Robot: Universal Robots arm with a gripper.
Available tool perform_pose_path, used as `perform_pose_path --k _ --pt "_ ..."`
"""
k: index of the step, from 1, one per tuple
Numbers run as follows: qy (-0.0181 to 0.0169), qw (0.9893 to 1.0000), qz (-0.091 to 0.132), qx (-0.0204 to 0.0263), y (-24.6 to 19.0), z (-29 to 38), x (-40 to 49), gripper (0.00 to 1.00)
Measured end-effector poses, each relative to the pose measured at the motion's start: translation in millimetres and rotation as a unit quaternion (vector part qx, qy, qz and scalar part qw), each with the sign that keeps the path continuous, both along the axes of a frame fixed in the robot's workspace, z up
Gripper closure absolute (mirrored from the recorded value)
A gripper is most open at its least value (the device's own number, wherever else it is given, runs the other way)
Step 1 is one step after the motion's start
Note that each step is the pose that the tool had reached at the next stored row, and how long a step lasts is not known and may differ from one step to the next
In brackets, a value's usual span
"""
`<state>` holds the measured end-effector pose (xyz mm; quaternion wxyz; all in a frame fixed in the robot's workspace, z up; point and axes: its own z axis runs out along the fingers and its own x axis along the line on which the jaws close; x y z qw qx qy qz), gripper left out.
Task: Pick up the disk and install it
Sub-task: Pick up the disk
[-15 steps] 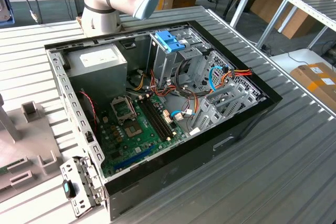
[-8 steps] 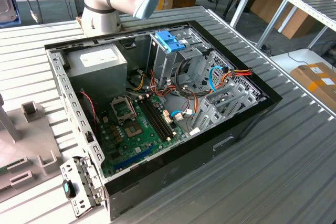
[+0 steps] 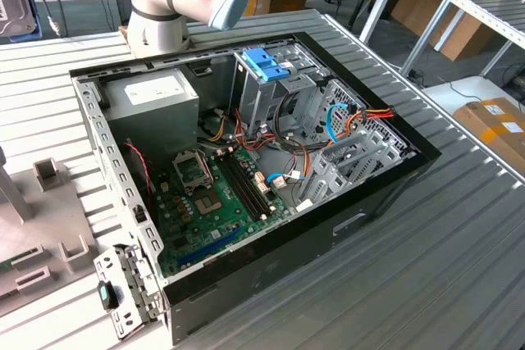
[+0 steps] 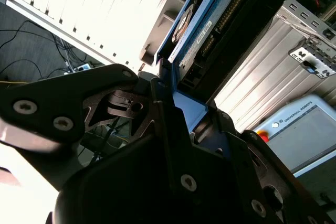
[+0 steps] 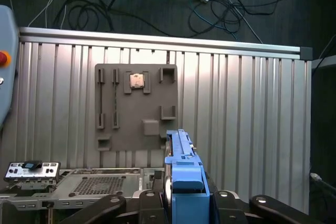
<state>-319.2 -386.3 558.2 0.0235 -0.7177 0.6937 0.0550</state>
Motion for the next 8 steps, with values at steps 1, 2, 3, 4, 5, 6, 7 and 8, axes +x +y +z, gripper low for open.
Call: perform_pose_path --k 1,2,3,4,5,6,7,8 --pt "0.0 1.0 0.0 0.0 -0.1 -0.1 0.5 0.63" --pt "0.0 1.0 0.0 0.0 -0.1 -0.1 1.1 0.63" --pt "0.0 1.0 0.0 -0.0001 -0.2 -0.2 1.8 0.63" --pt "0.0 1.0 0.0 -0.0001 -0.3 -0.3 2.3 0.63" --pt "0.0 1.0 0.0 -0.0001 -0.4 -0.4 3.5 0.63" --pt "0.0 1.0 0.0 -0.0001 -0.6 -0.6 4.7 0.63" --pt "0.0 1.0 0.0 -0.0002 -0.6 -0.7 5.4 0.63" --pt "0.0 1.0 0.0 -0.0002 -0.7 -0.7 5.9 0.63"
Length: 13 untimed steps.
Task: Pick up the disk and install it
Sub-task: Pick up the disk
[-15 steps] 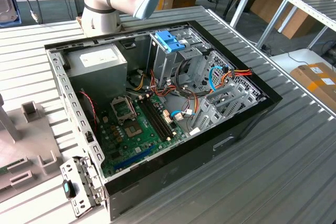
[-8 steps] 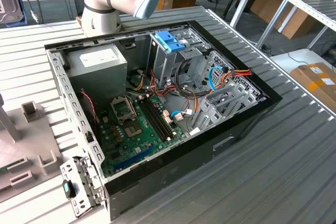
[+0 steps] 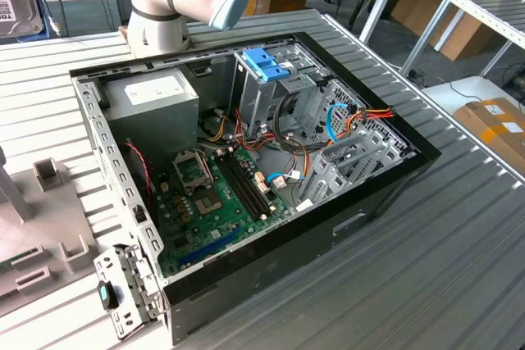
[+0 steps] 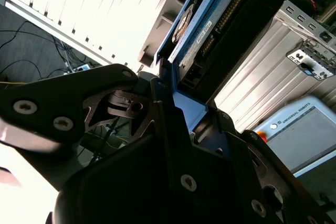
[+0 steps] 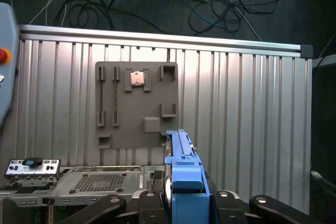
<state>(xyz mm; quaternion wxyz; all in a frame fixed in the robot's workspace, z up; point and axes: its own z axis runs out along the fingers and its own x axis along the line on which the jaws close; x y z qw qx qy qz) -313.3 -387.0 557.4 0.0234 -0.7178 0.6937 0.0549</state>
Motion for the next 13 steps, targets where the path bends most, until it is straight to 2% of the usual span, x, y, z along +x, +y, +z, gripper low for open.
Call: perform_pose_path --k 13 --pt "0.0 1.0 0.0 -0.0002 -1.5 -1.8 11.7 0.63"
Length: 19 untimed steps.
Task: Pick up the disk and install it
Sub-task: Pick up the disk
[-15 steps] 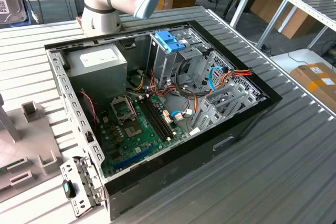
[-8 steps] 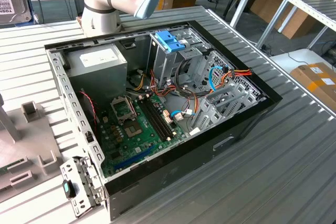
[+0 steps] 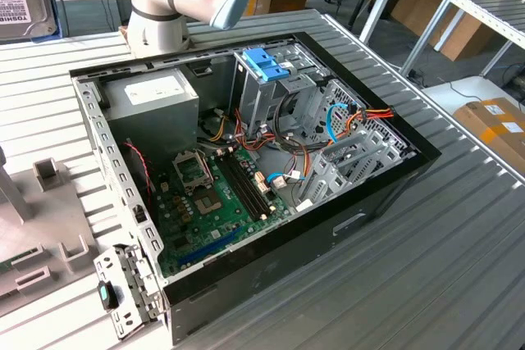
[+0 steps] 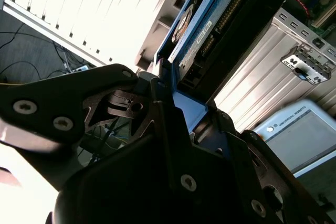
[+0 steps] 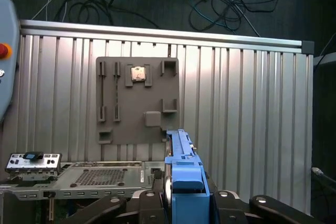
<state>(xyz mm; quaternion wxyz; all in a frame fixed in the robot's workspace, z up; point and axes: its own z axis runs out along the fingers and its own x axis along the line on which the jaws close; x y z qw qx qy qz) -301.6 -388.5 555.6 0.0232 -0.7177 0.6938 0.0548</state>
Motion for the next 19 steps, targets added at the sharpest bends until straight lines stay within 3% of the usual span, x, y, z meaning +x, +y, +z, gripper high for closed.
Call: perform_pose_path --k 8,16,19 --pt "-0.0001 1.0 0.0 -0.0002 -1.0 -2.0 5.5 0.63" --pt "-0.0001 1.0 0.0 -0.0005 -8.5 -8.8 6.4 0.63" --pt "0.0 1.0 0.0 -0.0064 -9.3 -9.8 7.6 0.63"
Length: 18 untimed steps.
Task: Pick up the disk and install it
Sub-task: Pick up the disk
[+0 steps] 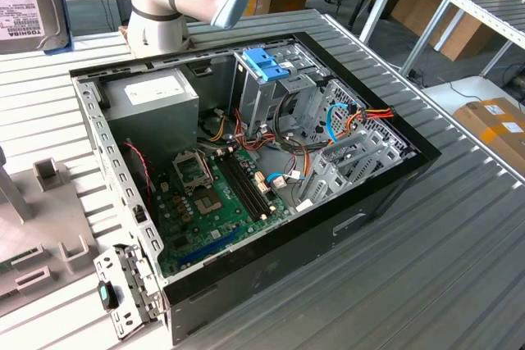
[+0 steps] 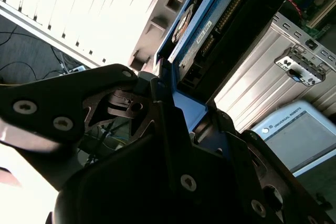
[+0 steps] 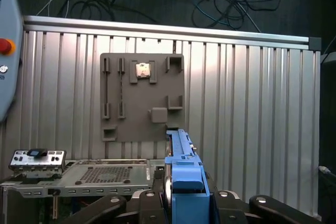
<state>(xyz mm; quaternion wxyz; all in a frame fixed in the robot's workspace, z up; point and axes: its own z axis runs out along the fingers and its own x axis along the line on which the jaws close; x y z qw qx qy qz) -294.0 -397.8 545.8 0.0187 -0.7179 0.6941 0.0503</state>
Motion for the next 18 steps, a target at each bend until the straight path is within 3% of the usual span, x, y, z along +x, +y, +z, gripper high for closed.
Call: perform_pose_path --k 3,4,18 --pt "0.0 0.9999 0.0 -0.0112 -0.2 -1.1 1.7 0.63" --pt "0.0 0.9999 0.0 -0.0124 -0.4 -2.3 2.7 0.63" --pt "0.0 0.9999 0.0 -0.0158 -3.2 -10.0 14.5 0.63"
